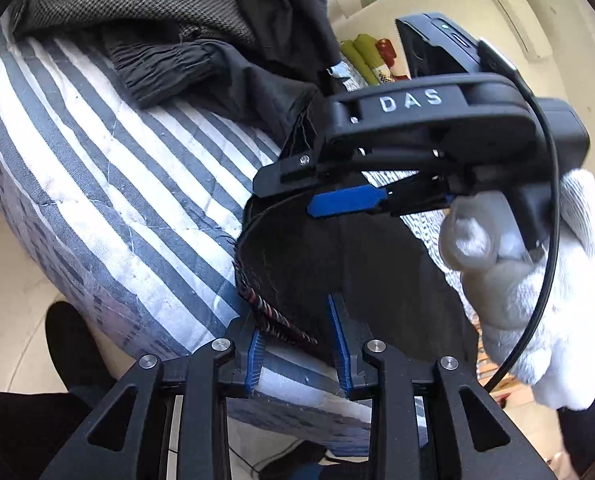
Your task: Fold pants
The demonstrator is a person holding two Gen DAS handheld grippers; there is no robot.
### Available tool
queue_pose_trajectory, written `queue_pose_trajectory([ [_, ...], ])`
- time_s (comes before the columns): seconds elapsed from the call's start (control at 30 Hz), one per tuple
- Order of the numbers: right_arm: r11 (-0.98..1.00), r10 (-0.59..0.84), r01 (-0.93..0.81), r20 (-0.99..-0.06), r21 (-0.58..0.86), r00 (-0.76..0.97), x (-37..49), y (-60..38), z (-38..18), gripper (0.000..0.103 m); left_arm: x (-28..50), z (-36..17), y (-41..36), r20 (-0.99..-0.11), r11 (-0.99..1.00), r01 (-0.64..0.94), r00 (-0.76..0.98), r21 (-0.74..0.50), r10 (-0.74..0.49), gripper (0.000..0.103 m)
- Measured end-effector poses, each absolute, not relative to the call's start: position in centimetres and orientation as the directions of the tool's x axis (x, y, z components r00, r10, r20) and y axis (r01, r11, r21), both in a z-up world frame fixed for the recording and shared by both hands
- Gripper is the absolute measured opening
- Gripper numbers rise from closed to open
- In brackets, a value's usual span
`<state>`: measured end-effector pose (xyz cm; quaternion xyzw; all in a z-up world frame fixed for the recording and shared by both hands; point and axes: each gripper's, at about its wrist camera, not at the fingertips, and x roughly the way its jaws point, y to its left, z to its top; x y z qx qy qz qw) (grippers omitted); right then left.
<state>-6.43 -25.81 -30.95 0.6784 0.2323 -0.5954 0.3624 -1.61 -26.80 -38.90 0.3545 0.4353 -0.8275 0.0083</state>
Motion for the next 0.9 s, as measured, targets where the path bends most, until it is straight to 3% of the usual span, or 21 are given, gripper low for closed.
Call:
queue_pose_trajectory([
  [0.07, -0.625, -0.108, 0.754, -0.979, 0.201, 0.171, -6.1, -26.0, -30.9, 0.054, -2.1, -38.9, -27.0, -0.604, -0.639, 0.326, -0.747, -0.697, 0.277, 0.027],
  [0.1, -0.627, -0.113, 0.750, -0.977, 0.212, 0.182, -6.1, -26.1, -30.7, 0.054, -2.4, -38.7, -27.0, -0.612, -0.659, 0.326, -0.747, -0.677, 0.259, 0.017],
  [0.2, -0.644, -0.137, 0.726, -0.970, 0.241, 0.200, -6.3, -26.1, -29.9, 0.054, -3.0, -37.8, -26.4, -0.598, -0.704, 0.289, -0.766, -0.648, 0.236, 0.009],
  [0.53, -0.610, -0.074, 0.772, -0.983, 0.179, 0.169, -5.6, -25.5, -29.0, 0.053, -5.5, -35.8, -23.6, -0.567, -0.791, 0.148, -0.774, -0.594, 0.281, 0.009],
  [0.6, -0.614, -0.082, 0.773, -0.986, 0.163, 0.143, -6.0, -24.0, -28.9, 0.028, -6.0, -35.8, -23.1, -0.580, -0.805, 0.124, -0.756, -0.581, 0.302, 0.011],
  [0.63, -0.620, -0.085, 0.769, -0.988, 0.156, 0.132, -6.4, -22.9, -28.9, 0.010, -6.1, -35.8, -22.9, -0.583, -0.803, 0.109, -0.745, -0.586, 0.324, 0.013],
  [0.67, -0.631, -0.109, 0.755, -0.984, 0.178, 0.141, -6.9, -21.6, -28.8, 0.005, -6.2, -35.8, -22.9, -0.586, -0.799, 0.098, -0.733, -0.593, 0.345, 0.020],
  [0.7, -0.649, -0.145, 0.732, -0.978, 0.208, 0.150, -7.7, -20.0, -28.5, 0.004, -6.3, -35.9, -22.9, -0.593, -0.797, 0.094, -0.721, -0.597, 0.359, 0.028],
  [0.77, -0.684, -0.226, 0.678, -0.962, 0.268, 0.152, -9.2, -16.2, -27.7, 0.003, -6.6, -35.9, -22.5, -0.600, -0.803, 0.087, -0.713, -0.590, 0.364, 0.033],
  [0.9, -0.747, -0.380, 0.556, -0.920, 0.365, 0.094, -11.9, -6.8, -25.6, 0.002, -8.9, -36.1, -21.6, -0.642, -0.836, 0.088, -0.685, -0.541, 0.343, 0.033],
])
